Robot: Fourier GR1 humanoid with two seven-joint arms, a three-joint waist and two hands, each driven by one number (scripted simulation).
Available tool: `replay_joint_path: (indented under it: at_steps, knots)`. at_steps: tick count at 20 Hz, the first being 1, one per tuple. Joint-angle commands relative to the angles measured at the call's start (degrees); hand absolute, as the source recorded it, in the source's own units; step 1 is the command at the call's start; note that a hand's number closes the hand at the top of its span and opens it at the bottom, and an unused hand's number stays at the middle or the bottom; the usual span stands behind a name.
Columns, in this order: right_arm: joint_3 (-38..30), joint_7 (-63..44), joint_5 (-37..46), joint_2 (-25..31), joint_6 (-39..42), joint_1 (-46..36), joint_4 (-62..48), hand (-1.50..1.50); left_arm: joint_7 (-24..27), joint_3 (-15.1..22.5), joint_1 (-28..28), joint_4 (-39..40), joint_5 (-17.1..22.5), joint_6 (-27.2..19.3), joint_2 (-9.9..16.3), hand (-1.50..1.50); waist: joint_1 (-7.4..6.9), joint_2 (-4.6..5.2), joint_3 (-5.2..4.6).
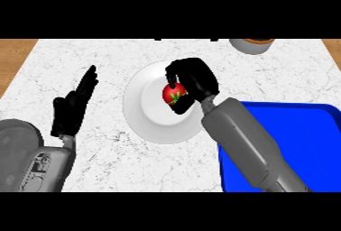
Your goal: Pick the tomato from the tray and place it in the plate
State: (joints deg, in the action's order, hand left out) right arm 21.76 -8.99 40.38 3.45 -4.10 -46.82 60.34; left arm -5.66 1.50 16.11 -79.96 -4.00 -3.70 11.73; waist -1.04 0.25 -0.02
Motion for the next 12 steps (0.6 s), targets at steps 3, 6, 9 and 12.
replay_joint_path:
  at_steps: [3, 6, 9, 12]
  knots:
    - [4.39, -2.38, -1.65, -3.35, -7.72, -4.30, -15.23, 1.50, -2.60, 0.18, 3.08, 0.88, -0.70, -0.47, -1.22, 0.00, -0.82, 0.21, 0.03]
    - [7.14, -5.37, -8.57, -3.40, -7.41, -4.34, -18.09, -1.50, -1.10, -0.20, 1.27, -0.36, 0.49, 2.21, 0.39, 0.00, -1.84, 0.30, 0.04]
    - [7.00, -2.54, -15.56, -3.43, -8.86, -8.20, -22.89, -1.50, 3.62, -0.13, -0.40, 0.90, 0.21, 2.64, 0.19, 0.00, -3.35, 0.75, 0.02]
    - [11.51, 0.63, -20.47, -3.44, -13.58, -7.18, -24.62, -1.50, -0.06, -0.71, 2.42, 0.22, 0.28, 2.04, -0.18, 0.00, -2.86, 0.61, 0.05]
